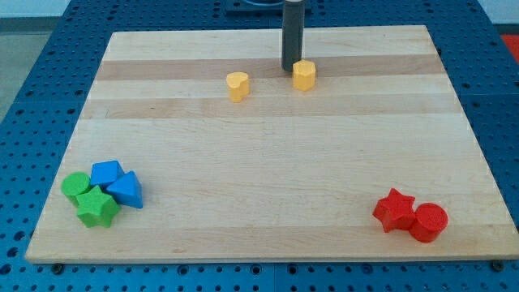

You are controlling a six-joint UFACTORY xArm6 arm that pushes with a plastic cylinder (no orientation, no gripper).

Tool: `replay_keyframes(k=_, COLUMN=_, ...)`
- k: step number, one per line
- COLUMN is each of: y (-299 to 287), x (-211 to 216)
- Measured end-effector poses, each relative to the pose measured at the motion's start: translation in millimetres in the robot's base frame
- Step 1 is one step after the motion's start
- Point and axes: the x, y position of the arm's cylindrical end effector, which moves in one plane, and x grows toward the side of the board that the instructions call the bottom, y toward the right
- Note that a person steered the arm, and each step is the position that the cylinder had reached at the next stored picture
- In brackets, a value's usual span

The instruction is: Slide yellow hexagon closer to red star

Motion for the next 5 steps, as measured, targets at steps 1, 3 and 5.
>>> replay_keyframes(k=1, y=13, x=18)
replay_keyframes(k=3, y=63, x=31)
replay_keyframes(k=5, y=72, x=58)
